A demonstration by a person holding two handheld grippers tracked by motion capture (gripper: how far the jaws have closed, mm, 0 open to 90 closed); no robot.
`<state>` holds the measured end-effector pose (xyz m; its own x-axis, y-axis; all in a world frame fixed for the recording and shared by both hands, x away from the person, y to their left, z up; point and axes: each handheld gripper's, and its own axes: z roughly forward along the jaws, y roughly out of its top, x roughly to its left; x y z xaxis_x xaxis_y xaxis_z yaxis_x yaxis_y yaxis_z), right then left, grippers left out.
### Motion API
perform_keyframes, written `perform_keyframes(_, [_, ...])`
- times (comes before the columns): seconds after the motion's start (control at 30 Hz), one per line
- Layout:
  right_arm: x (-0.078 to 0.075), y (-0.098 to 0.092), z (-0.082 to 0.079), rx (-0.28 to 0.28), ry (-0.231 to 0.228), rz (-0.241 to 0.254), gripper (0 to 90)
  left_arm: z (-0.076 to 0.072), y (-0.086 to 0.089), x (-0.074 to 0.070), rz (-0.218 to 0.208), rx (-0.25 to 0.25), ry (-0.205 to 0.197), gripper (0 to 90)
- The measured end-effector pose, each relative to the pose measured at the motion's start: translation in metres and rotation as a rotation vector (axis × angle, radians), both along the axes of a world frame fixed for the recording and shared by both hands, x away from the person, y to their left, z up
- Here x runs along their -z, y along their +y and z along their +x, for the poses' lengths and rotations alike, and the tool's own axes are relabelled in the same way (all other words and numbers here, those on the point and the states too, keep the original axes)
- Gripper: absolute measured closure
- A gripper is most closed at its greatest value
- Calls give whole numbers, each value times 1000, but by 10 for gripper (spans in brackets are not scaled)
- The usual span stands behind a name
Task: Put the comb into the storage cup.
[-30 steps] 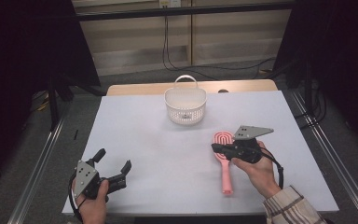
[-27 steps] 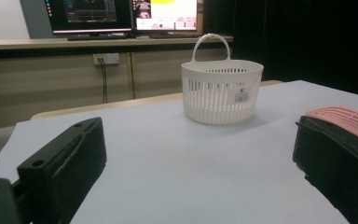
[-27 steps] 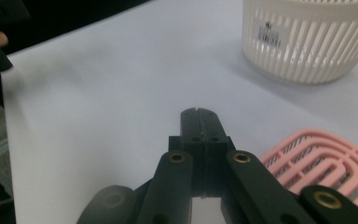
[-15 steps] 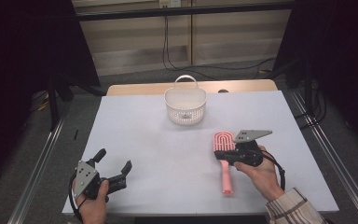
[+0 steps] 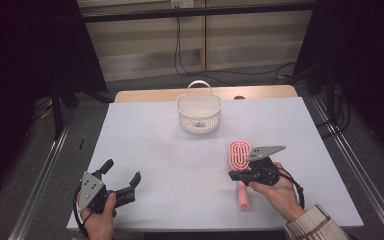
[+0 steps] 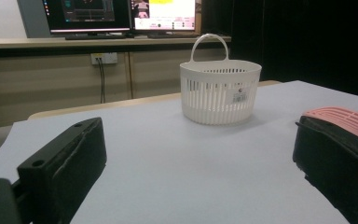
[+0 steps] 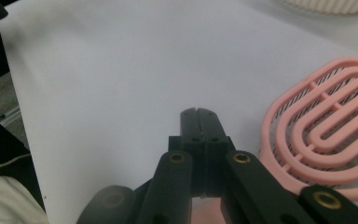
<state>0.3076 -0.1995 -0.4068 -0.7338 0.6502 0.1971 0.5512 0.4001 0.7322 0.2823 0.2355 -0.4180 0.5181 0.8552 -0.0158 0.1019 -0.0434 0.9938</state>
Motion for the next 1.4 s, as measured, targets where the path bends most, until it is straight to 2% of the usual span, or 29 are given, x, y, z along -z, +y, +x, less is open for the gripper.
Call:
perform_keyframes(0.5, [12,-3,-9,-18,44,-37,900,0,-1,0,4,3,-2,27])
perform_keyframes(0.93, [14,-9,-10,-11,68,-48,900,0,-1,0,2,3,-2,27])
perform_keyframes(1.4, [18,-5,-8,-38,92,-78,900,0,-1,0,6,3,-2,28])
